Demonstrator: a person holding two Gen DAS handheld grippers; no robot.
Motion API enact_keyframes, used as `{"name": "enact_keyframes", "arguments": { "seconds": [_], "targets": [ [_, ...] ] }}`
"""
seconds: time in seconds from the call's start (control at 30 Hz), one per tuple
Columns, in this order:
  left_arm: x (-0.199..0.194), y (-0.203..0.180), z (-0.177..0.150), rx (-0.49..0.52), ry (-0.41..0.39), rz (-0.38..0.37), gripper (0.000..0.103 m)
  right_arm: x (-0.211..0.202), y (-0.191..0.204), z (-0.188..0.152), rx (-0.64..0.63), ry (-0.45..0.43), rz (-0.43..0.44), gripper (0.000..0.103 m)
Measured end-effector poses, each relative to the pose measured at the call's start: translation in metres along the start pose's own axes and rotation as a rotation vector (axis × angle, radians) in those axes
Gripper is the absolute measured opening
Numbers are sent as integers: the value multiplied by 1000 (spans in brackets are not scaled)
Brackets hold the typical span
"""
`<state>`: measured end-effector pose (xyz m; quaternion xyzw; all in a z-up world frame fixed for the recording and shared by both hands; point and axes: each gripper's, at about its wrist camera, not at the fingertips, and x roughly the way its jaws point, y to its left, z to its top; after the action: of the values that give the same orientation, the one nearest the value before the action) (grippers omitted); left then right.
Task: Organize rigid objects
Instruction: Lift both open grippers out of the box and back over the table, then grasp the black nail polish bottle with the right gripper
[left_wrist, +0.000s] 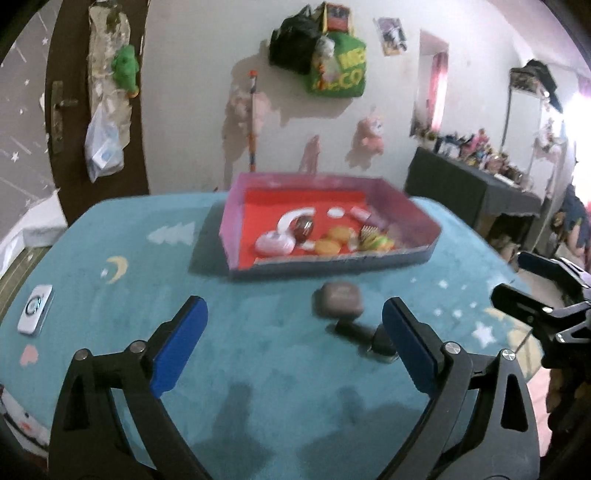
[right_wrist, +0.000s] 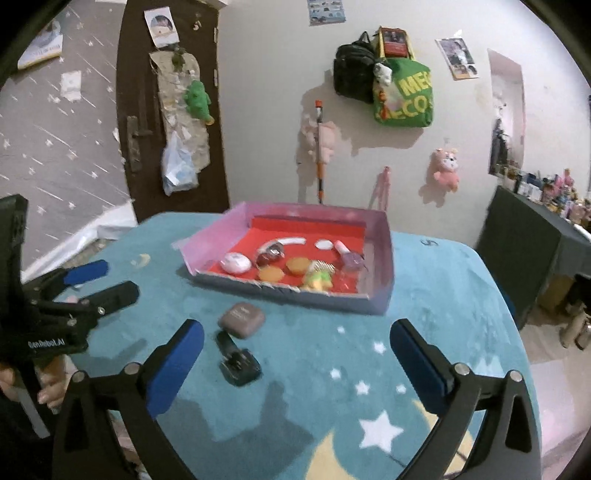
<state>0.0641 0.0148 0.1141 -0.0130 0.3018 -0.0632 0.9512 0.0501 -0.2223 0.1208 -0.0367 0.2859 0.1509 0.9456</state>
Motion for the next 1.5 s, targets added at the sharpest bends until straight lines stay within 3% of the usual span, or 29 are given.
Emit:
{"name": "enact_keyframes", "arguments": {
  "seconds": [0.4,0.73,1.1,1.33,1.43,1.5],
  "targets": [
    [49,1,-43,-38,154,19,97,40,-16,-47,109,92,0,103],
    [60,-1,-49,-41,191,23,97,56,-15,-56,117,137,11,103],
    [61,10,-45,-51,203,22,97,76,0,-45,71,194,92,103],
    [61,27,-39,-56,208,43,97,109,25,-32,-15,290,163,103],
    [62,34,-37,-75,214,51,97,123,40,-29,-74,336,157,94],
    [63,37,-36,-81,218,51,97,132,47,-29,-112,363,136,94]
  ]
}}
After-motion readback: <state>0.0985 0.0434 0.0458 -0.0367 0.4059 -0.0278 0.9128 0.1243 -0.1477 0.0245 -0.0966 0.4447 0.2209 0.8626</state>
